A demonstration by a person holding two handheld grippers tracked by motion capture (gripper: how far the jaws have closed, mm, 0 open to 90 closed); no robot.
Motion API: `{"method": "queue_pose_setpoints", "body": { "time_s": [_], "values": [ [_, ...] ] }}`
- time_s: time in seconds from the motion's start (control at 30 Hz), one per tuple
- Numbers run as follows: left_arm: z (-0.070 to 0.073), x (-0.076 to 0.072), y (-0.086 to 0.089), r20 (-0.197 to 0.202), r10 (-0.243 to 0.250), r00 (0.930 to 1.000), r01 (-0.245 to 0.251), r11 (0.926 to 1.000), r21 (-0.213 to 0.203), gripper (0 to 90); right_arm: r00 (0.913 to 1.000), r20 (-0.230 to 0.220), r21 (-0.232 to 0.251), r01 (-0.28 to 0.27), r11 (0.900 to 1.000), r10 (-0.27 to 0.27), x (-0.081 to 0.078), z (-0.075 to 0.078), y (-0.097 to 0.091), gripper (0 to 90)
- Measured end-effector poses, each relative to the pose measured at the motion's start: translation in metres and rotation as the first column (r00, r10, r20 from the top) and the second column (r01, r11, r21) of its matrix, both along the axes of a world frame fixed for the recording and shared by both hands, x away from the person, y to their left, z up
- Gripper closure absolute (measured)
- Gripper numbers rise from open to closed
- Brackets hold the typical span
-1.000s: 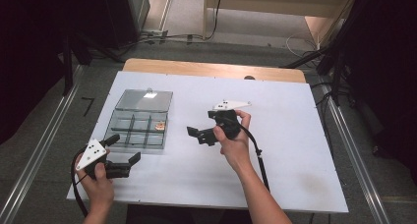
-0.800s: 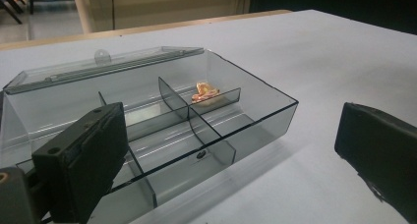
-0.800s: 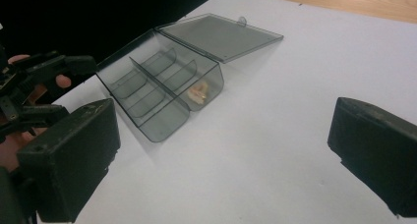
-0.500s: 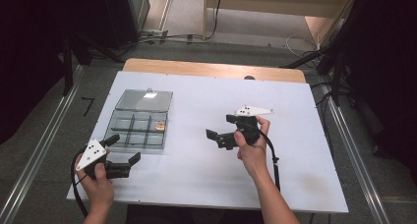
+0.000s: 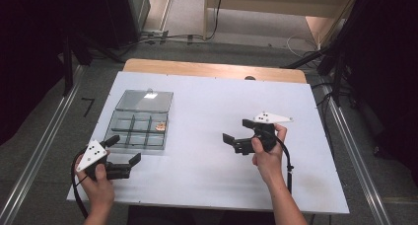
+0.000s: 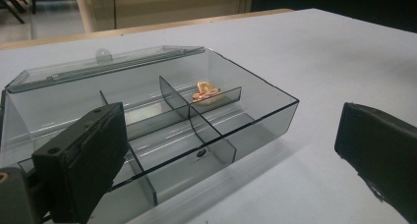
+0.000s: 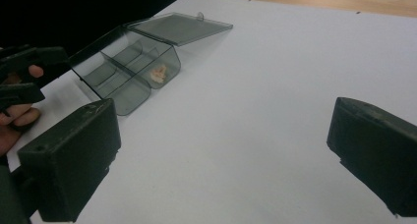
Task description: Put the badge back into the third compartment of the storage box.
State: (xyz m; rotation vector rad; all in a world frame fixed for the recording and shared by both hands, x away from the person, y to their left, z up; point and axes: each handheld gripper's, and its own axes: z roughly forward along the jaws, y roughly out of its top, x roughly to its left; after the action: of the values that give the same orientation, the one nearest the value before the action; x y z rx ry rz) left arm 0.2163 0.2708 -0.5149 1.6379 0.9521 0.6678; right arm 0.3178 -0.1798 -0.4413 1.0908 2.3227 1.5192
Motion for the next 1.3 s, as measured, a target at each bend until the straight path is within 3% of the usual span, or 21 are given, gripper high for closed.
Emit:
{"method": "queue_pose_setpoints", "body": {
  "time_s": [0.5, 0.77, 1.3],
  "values": [
    [0.0, 0.0, 0.0, 0.002, -0.001, 1.0, 0.001, 1.0, 0.0, 0.0, 0.9983, 0.027, 0.015, 0.051, 0.9986, -0.051, -0.01, -0.005, -0.042, 0.7],
    [0.0, 0.0, 0.0, 0.001, 0.0, 1.0, 0.0, 1.0, 0.0, 0.0, 0.9959, 0.016, 0.008, 0.089, 0.996, -0.089, -0.017, -0.011, -0.065, 0.6],
    [0.0, 0.0, 0.0, 0.001, 0.002, 1.0, -0.002, 1.0, 0.002, 0.0, 0.9805, 0.011, 0.005, 0.196, 0.9806, -0.196, -0.034, -0.027, -0.12, 0.5]
  ]
}}
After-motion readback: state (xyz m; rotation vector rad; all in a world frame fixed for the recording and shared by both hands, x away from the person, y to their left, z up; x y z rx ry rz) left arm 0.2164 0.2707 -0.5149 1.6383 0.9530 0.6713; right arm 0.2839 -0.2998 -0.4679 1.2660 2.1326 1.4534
